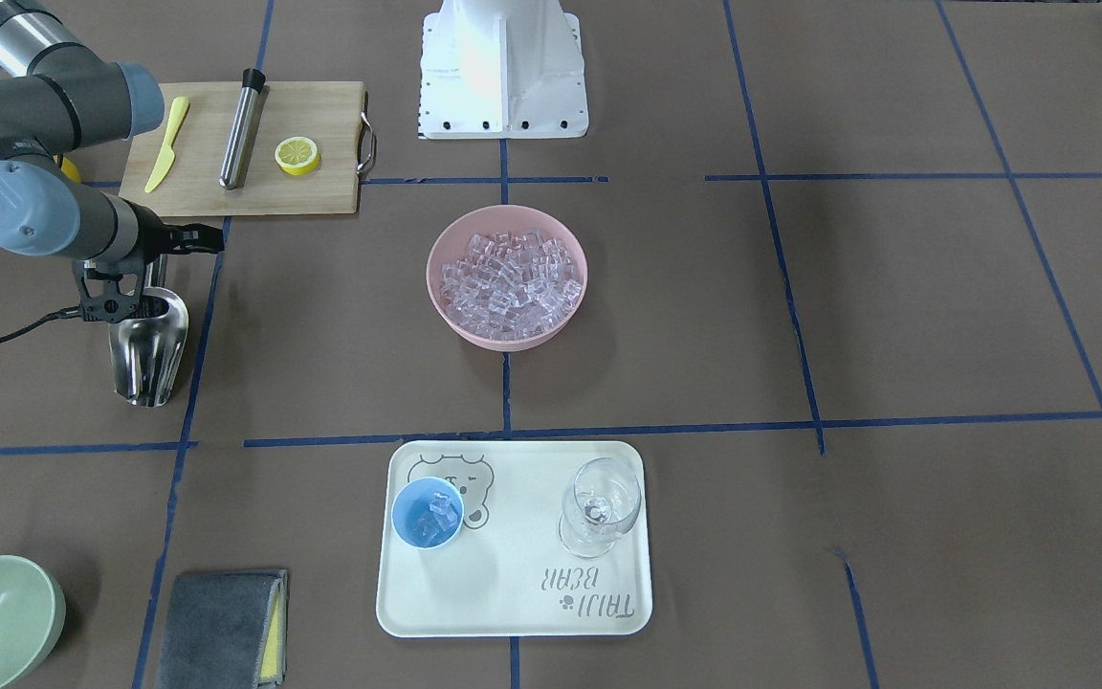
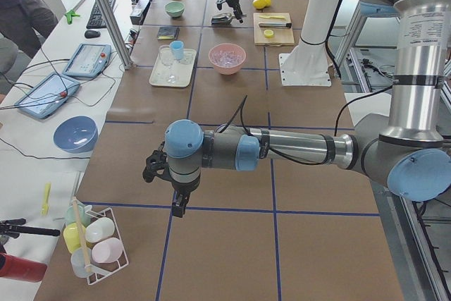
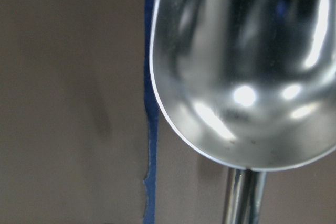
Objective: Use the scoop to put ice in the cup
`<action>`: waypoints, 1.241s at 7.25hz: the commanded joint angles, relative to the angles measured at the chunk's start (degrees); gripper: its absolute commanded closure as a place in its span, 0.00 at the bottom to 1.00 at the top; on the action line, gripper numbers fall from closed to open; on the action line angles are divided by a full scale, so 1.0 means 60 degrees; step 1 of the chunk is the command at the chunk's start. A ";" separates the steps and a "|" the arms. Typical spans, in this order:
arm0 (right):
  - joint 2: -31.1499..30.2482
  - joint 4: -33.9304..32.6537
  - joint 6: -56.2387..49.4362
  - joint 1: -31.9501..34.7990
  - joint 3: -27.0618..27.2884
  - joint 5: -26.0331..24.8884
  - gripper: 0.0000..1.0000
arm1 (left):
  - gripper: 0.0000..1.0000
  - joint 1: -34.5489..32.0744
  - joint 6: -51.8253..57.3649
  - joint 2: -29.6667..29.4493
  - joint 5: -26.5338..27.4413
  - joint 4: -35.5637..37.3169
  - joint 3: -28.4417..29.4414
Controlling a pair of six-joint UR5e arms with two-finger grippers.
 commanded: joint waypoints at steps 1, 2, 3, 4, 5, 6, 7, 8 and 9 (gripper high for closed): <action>-0.0009 0.0004 0.0004 0.0592 0.0863 -0.1152 0.00 | 0.00 0.0000 0.0000 0.0005 0.0012 0.0000 0.0000; -0.0024 0.0004 -0.0010 0.0943 0.1158 -0.1814 0.00 | 0.00 0.0000 0.0000 0.0005 0.0012 0.0000 0.0000; -0.0053 0.0004 -0.0097 0.1425 0.1118 -0.2371 0.00 | 0.00 0.0000 0.0014 -0.0009 0.0012 0.0000 0.0014; -0.0053 0.0004 -0.0577 0.1938 0.1088 -0.2768 0.00 | 0.00 0.0014 0.0014 -0.0009 0.0012 0.0000 0.0015; -0.0082 -0.0011 -0.2090 0.2769 0.0798 -0.2729 0.00 | 0.00 0.0015 0.0029 -0.0009 0.0012 0.0015 0.0015; -0.0256 -0.0011 -0.3468 0.3561 0.0476 -0.2656 0.00 | 0.00 0.0015 0.0029 -0.0009 0.0012 0.0015 0.0044; -0.0461 -0.0011 -0.4308 0.4265 0.0357 -0.2380 0.00 | 0.00 0.0015 0.0029 -0.0009 0.0012 0.0015 0.0116; -0.0811 -0.0011 -0.5404 0.5026 0.0341 -0.1971 0.00 | 0.00 0.0000 0.0029 0.0020 0.0012 0.0073 0.0074; -0.1090 -0.0011 -0.6489 0.5802 0.0095 -0.1430 0.00 | 0.00 0.0014 0.0029 0.0049 0.0012 0.0044 0.0131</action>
